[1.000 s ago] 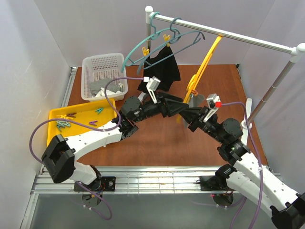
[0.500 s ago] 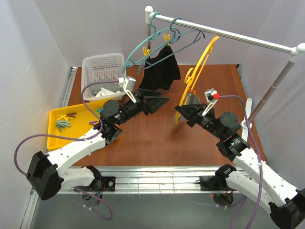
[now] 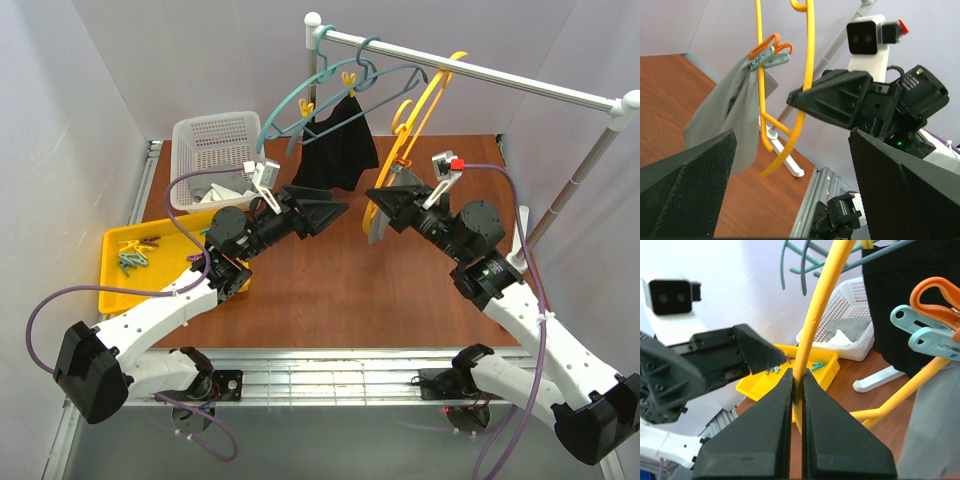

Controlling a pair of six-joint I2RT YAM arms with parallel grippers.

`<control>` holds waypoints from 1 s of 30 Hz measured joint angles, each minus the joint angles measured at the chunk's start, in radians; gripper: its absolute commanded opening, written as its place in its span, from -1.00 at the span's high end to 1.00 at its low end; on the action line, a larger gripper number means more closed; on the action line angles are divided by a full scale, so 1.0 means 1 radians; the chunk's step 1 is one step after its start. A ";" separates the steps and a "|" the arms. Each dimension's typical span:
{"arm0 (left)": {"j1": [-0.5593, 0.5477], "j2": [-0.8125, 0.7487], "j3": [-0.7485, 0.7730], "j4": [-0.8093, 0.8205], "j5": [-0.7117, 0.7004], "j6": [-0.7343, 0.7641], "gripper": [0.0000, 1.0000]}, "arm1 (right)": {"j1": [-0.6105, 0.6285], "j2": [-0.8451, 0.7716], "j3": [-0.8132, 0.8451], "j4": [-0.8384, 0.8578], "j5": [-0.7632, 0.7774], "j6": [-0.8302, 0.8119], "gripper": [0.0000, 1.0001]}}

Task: Clip the underwear to the hanger
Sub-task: Place the hanger at the clothesline.

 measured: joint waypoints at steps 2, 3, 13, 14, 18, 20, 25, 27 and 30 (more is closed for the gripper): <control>0.006 0.000 0.000 -0.005 0.005 0.000 -0.66 | -0.020 0.026 0.023 -0.005 -0.001 0.011 0.97; 0.008 0.000 0.000 -0.008 0.009 0.000 -0.66 | -0.032 0.037 0.032 -0.008 -0.003 0.016 0.97; 0.041 0.000 0.000 -0.013 0.051 -0.013 -0.66 | -0.182 0.127 0.135 -0.016 -0.055 0.056 0.97; 0.044 0.000 0.000 -0.013 0.053 -0.016 -0.66 | -0.192 0.138 0.150 -0.014 -0.061 0.061 0.97; 0.050 0.000 0.000 -0.013 0.060 -0.019 -0.66 | -0.232 0.180 0.197 -0.014 -0.089 0.077 0.97; 0.051 0.000 0.000 -0.013 0.063 -0.020 -0.66 | -0.248 0.202 0.212 -0.013 -0.104 0.085 0.97; 0.055 0.000 0.000 -0.013 0.071 -0.020 -0.66 | -0.292 0.246 0.223 -0.013 -0.133 0.102 0.97; 0.057 0.000 0.000 -0.013 0.073 -0.020 -0.66 | -0.312 0.258 0.224 -0.013 -0.140 0.109 0.97; 0.061 0.000 0.000 -0.013 0.074 -0.020 -0.66 | -0.341 0.263 0.226 -0.010 -0.153 0.117 0.97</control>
